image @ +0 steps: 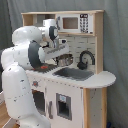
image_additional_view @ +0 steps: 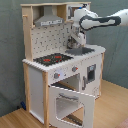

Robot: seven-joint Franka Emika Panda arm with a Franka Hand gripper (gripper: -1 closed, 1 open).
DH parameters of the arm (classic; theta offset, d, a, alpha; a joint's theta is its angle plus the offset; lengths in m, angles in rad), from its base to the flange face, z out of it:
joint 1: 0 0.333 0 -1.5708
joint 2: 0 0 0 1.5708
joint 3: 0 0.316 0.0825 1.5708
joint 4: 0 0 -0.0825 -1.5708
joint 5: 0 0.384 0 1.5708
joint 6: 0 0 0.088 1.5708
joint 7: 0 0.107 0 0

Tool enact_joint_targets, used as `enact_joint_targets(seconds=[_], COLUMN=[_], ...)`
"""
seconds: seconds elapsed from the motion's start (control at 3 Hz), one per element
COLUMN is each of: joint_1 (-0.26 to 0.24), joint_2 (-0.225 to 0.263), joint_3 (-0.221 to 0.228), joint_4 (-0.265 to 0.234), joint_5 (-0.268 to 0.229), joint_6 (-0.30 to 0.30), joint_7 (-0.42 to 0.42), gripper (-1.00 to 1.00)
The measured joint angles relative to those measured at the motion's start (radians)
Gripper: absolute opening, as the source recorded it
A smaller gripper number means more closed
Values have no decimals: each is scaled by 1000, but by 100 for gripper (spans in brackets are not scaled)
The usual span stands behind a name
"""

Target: Play with the kitchen

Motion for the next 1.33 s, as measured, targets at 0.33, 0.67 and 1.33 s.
enact_joint_targets(seconds=[0.33,0.67,1.33], joint_1=[68,82,38], joint_2=[-2,-18,-133], joint_3=[44,134,241], joint_4=[22,30,94], joint_5=[0,1,34], joint_6=[0,52,143], joint_7=[57,66,60], gripper=[-100,-100,-100])
